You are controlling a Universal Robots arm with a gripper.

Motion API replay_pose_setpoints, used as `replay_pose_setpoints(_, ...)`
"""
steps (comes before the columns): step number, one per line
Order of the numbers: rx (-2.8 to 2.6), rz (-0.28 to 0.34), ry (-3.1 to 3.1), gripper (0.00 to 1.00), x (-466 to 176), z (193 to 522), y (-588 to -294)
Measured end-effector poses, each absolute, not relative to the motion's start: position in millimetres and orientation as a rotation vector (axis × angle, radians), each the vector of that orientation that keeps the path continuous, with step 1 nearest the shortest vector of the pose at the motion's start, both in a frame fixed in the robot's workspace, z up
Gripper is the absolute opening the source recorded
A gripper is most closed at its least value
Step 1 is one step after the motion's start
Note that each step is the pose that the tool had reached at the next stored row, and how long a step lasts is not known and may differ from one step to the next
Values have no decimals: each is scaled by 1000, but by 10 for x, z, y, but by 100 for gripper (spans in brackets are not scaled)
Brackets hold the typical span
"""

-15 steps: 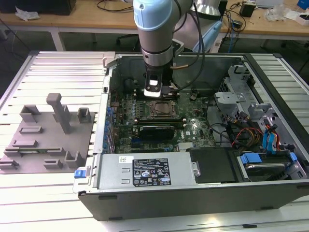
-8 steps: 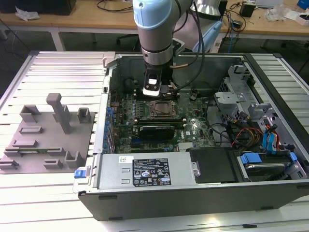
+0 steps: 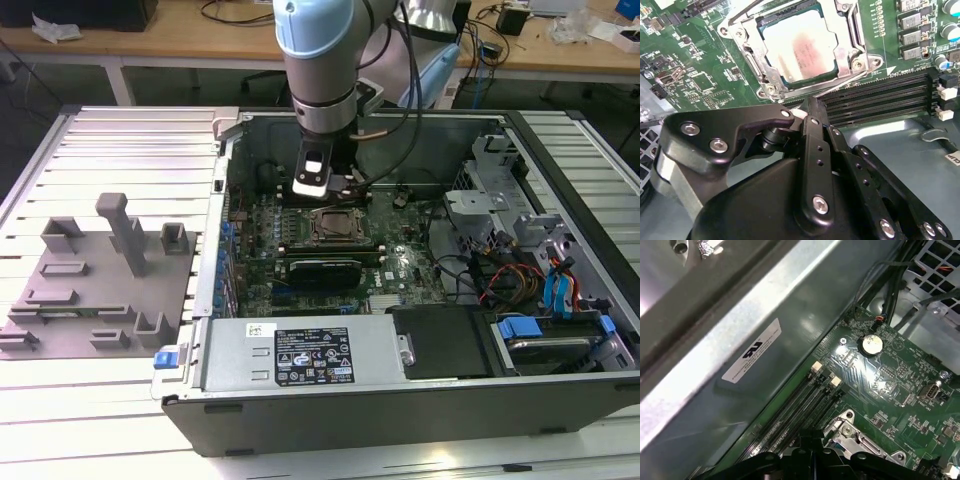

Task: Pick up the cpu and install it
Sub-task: 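Install the first cpu locking lever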

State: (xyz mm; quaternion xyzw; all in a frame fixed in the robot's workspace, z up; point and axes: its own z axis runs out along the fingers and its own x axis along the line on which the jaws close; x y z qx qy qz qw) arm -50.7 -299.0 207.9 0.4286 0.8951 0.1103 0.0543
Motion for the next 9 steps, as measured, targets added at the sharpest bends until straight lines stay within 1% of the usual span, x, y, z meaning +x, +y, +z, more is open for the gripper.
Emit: replay_pose_setpoints(9,1313,344,2712,11,-511,2079,-2982)
